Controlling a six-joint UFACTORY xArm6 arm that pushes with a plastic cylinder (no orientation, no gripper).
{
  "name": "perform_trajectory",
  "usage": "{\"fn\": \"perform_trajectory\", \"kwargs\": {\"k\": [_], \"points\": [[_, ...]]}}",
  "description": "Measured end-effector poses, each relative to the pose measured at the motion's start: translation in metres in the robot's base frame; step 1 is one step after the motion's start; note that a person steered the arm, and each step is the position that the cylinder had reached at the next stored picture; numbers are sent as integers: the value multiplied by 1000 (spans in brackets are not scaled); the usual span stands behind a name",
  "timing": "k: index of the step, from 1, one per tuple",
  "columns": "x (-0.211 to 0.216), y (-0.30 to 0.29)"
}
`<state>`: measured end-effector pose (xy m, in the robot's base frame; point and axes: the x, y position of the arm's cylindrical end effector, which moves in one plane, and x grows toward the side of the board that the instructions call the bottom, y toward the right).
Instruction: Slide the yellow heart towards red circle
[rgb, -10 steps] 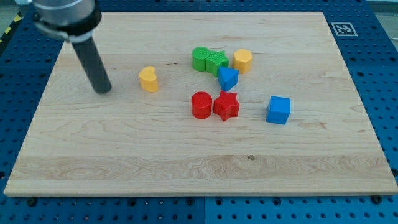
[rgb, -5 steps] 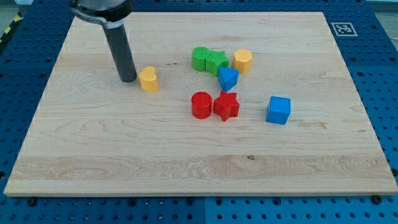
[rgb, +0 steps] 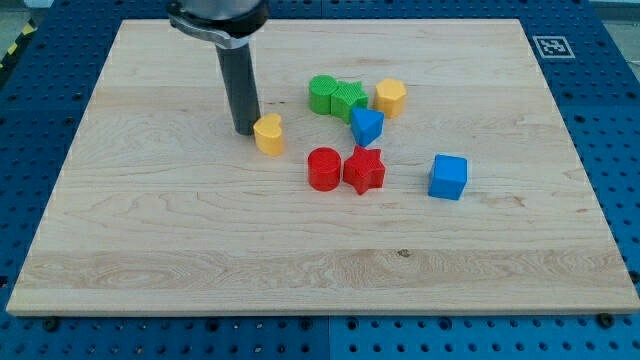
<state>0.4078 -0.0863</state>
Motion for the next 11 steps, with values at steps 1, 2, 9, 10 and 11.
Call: {"fn": "perform_trajectory", "kwargs": {"k": [1, 2, 9, 10, 11], "points": [[5, 5], [6, 4], [21, -5], [21, 10], [22, 28]]}}
